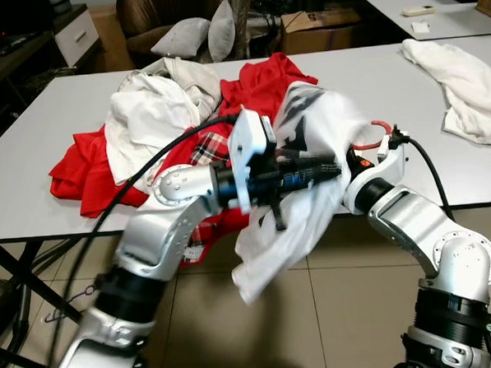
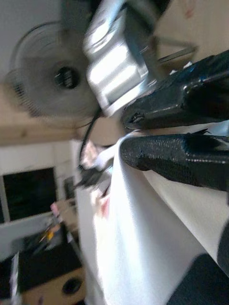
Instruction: Hang hanger
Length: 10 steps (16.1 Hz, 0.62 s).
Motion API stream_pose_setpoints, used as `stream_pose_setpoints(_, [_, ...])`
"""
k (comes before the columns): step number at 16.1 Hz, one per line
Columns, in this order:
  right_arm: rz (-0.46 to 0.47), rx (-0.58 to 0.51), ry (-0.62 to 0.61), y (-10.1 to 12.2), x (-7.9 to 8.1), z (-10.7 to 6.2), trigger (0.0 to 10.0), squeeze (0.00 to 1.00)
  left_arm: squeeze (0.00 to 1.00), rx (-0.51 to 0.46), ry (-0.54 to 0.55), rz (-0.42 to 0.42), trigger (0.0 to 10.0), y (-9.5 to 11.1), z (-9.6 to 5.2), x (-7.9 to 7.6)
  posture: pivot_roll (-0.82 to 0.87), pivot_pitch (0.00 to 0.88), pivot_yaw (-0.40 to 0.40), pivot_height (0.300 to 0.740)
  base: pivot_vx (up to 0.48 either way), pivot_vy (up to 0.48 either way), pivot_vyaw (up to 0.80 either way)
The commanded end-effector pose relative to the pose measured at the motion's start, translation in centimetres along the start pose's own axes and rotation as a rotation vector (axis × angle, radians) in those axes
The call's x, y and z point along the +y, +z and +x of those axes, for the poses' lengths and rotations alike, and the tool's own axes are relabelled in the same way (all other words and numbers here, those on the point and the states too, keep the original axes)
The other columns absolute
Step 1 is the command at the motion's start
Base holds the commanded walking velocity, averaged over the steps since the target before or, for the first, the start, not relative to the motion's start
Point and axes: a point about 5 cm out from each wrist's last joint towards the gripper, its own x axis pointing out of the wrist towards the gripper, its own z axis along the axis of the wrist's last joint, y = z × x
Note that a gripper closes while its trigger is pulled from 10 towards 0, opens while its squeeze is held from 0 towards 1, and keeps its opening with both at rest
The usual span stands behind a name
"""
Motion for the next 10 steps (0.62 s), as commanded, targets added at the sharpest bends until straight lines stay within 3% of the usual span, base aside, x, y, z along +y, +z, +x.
stream_pose_setpoints(1, [-0.013, 0.007, 0.002, 0.0, 0.1, 0.0, 10.0, 0.00, 1.00, 0.055, 0.005, 0.004, 10.0, -0.6, -0.4, 0.0, -0.14, 0.000, 0.085, 0.740, 0.000, 0.000, 0.00])
stream_pose_setpoints(7, [-0.064, 0.012, -0.002, 0.5, -0.1, -0.2, 10.0, 0.00, 1.00, 0.180, 0.196, 0.023, 10.0, -1.5, -2.1, 1.8, -0.13, 0.000, 0.079, 0.740, 0.000, 0.000, 0.00])
stream_pose_setpoints(10, [-0.100, 0.012, 0.005, 0.8, -0.2, -0.5, 10.0, 0.00, 1.00, 0.093, 0.271, 0.029, 10.0, -0.4, -2.6, 2.8, -0.13, 0.000, 0.078, 0.740, 0.000, 0.000, 0.00])
